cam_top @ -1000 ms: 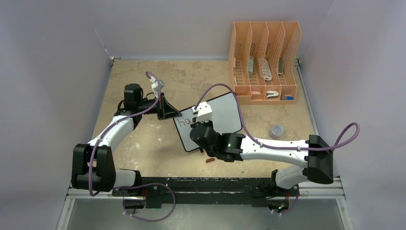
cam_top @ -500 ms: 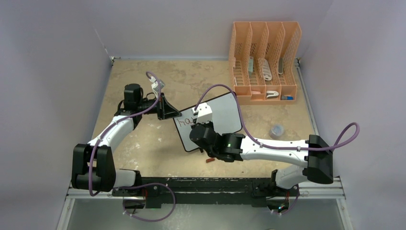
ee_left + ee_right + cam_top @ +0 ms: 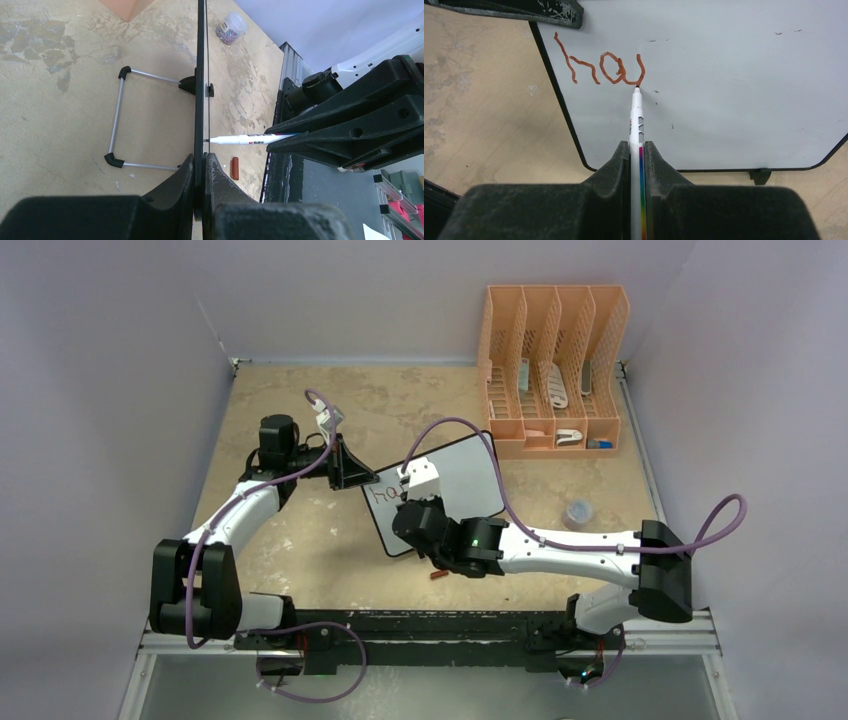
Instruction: Write a sentence on the whiteboard
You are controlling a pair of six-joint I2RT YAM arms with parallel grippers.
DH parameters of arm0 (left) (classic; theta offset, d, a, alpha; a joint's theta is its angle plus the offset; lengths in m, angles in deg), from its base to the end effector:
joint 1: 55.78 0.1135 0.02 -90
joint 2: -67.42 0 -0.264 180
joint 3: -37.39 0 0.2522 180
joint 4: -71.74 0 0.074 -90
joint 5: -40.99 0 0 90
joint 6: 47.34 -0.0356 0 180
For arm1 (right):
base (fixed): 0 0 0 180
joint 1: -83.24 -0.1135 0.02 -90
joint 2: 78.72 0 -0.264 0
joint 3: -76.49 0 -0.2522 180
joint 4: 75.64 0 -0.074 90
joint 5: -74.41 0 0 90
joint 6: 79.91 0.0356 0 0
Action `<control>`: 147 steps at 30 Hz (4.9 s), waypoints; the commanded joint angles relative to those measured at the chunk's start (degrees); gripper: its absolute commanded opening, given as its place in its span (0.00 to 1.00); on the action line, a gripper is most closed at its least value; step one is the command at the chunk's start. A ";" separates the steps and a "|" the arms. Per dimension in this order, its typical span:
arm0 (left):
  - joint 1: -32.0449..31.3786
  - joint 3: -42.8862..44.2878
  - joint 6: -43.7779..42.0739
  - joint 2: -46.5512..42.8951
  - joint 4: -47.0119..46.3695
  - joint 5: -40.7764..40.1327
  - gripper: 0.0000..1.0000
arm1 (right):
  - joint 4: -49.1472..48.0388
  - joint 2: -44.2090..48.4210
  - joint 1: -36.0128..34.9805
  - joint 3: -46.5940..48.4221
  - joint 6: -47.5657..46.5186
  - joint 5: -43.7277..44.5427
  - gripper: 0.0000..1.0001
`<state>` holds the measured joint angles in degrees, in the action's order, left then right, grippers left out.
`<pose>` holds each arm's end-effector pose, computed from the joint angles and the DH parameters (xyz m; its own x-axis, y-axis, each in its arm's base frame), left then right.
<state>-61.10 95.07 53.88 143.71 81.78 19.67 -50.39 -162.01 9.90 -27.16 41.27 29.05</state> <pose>0.2685 -0.0583 0.2478 -0.6332 -0.0121 -0.7739 0.7386 0.2894 -0.6089 0.1167 0.3028 0.2923 -0.3953 -0.0361 -0.9178 -0.3583 0.9261 0.1179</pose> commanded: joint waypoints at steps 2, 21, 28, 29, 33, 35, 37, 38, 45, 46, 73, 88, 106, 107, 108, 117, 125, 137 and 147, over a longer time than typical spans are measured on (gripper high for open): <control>-1.35 0.64 -1.47 0.70 1.29 2.23 0.00 | 3.41 -1.55 0.63 1.65 1.56 -1.01 0.00; -1.31 0.64 -1.38 0.91 1.22 2.25 0.00 | 3.88 -0.23 0.62 2.91 0.56 -3.57 0.00; -1.35 0.64 -1.38 0.88 1.20 2.20 0.00 | 3.45 1.49 0.57 3.24 0.36 -3.18 0.00; -1.33 0.64 -1.42 0.87 1.26 2.21 0.00 | 3.00 2.06 0.57 3.06 0.32 -2.85 0.00; -1.36 0.64 -1.42 0.88 1.27 2.20 0.00 | 0.57 3.84 0.53 2.37 -0.10 -1.48 0.00; -1.36 0.64 -1.46 0.88 1.27 2.16 0.00 | -0.01 4.15 0.63 2.19 -0.46 -1.09 0.00; -1.35 0.64 -1.47 0.88 1.34 2.24 0.00 | -0.47 4.18 0.57 2.27 -0.80 -0.25 0.00; -1.34 0.64 -1.47 0.88 1.27 2.20 0.00 | -0.88 4.23 0.57 2.20 -0.96 0.04 0.00; -1.36 0.64 -1.47 0.88 1.30 2.28 0.00 | -3.42 4.12 0.59 1.25 -1.77 2.78 0.00; -1.36 0.64 -1.47 0.88 1.27 2.27 0.00 | -3.76 4.06 0.61 1.15 -1.88 3.04 0.00; -1.36 0.64 -1.47 0.95 1.27 2.43 0.00 | -5.06 1.28 1.47 1.58 -3.40 0.97 0.00; -1.36 0.64 -1.46 1.03 1.32 2.58 0.00 | -5.51 1.02 1.69 1.57 -3.47 1.14 0.00; -1.36 0.64 -1.47 0.96 1.44 2.43 0.00 | -2.39 1.90 2.52 0.17 -0.02 4.24 0.00; -1.36 0.64 -1.49 1.04 1.44 2.42 0.00 | -2.28 1.98 2.50 0.09 0.03 4.23 0.00; -1.36 0.64 -1.47 1.05 1.44 2.42 0.00 | -2.07 2.06 2.56 0.00 0.26 4.22 0.00; -1.36 0.64 -1.47 1.10 1.44 2.41 0.00 | -0.69 2.51 2.59 -0.67 1.99 4.57 0.00; -1.40 0.64 -1.47 1.09 1.39 2.35 0.00 | -0.59 2.57 2.61 -0.98 2.09 3.48 0.00; -1.36 0.72 -1.38 1.22 1.22 2.42 0.00 | -0.29 2.29 2.54 -1.32 2.21 2.52 0.00; -1.36 0.66 -1.29 1.27 1.18 2.42 0.00 | 0.60 2.69 2.28 -1.68 3.14 1.48 0.00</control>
<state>-61.10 95.20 53.95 144.15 81.65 20.20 -51.31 -160.33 11.43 -27.88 43.01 30.17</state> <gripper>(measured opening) 0.034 0.120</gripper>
